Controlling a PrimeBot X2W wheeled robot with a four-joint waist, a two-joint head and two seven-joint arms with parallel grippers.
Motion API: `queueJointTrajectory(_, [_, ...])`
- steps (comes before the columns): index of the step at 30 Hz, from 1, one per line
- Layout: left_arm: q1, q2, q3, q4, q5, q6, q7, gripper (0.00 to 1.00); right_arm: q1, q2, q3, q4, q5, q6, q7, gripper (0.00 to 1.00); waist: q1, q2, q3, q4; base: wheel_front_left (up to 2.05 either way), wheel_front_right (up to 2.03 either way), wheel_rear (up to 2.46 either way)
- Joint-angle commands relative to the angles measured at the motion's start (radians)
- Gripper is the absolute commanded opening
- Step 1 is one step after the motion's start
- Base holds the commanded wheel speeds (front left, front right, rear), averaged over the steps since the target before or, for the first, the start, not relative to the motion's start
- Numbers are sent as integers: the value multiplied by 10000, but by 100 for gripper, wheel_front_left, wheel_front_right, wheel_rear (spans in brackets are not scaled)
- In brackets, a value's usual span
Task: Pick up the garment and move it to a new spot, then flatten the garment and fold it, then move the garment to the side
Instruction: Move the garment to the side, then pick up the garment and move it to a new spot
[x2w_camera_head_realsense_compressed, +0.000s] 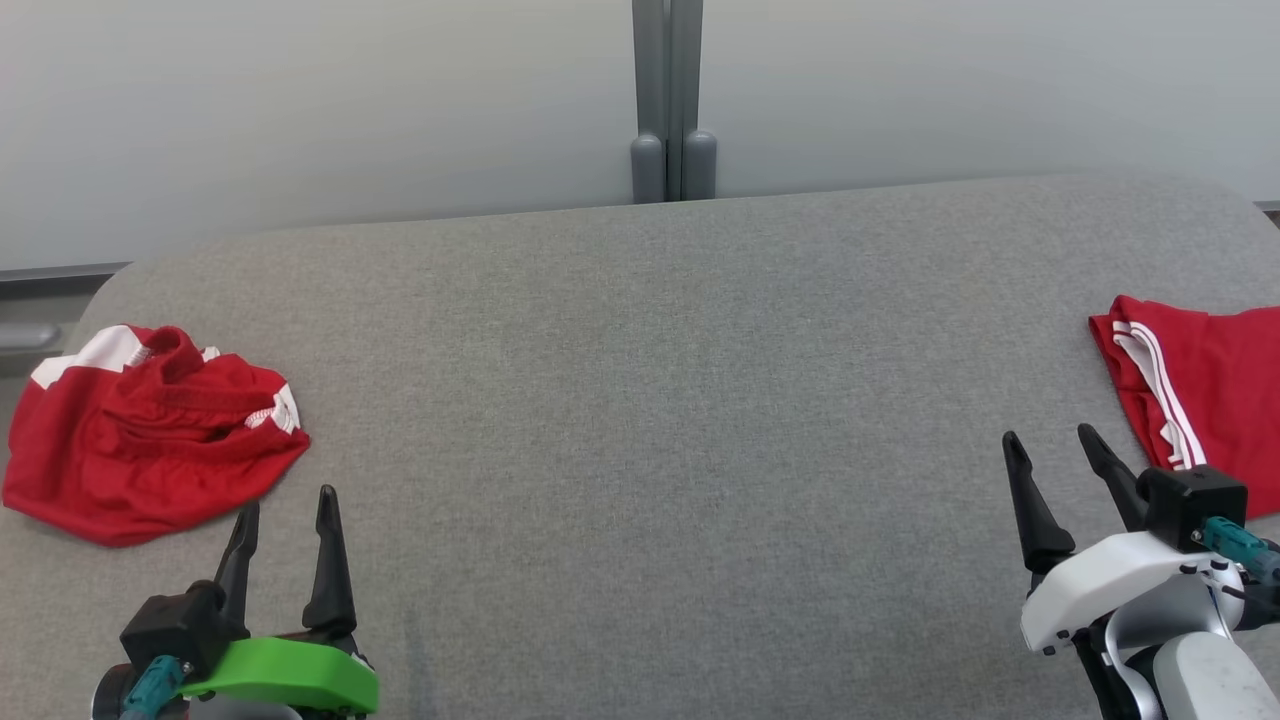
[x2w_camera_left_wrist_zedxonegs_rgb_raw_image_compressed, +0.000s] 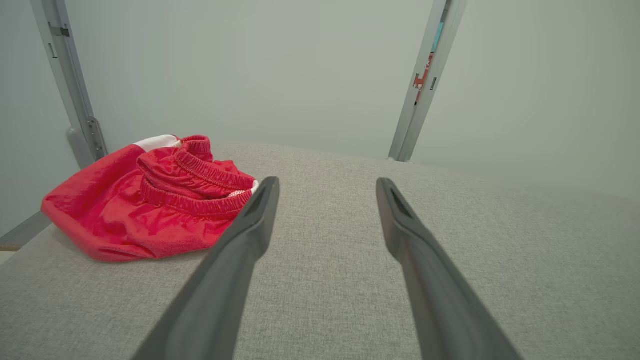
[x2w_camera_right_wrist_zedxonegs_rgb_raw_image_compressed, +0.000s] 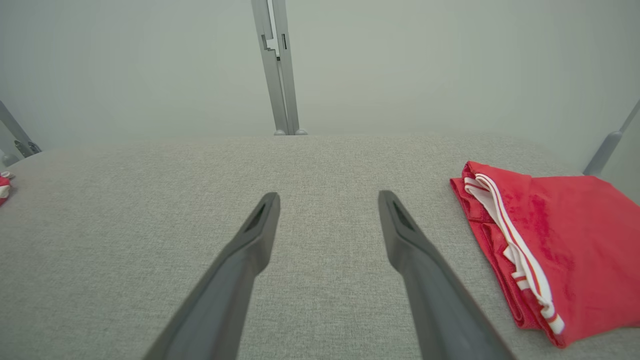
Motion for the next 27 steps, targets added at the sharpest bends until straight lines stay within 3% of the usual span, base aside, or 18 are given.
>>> queueJointTrajectory(1, [156, -32, 47, 37, -89, -22, 2, 100, 91, 43, -13, -62, -17, -18, 44, 100, 0, 0, -23, -9, 0, 0, 0])
queueJointTrajectory(15, [-101, -55, -127, 87, 19, -23, 2, 100, 286, 245, -66, 19, -236, -18, -35, 100, 0, 0, 3, 272, 0, 0, 0])
queueJointTrajectory(27, [-128, -13, -93, 81, 73, -23, 1, 100, 303, 385, 33, 146, -261, -18, -214, 100, 0, 0, 114, 1705, 0, 0, 0])
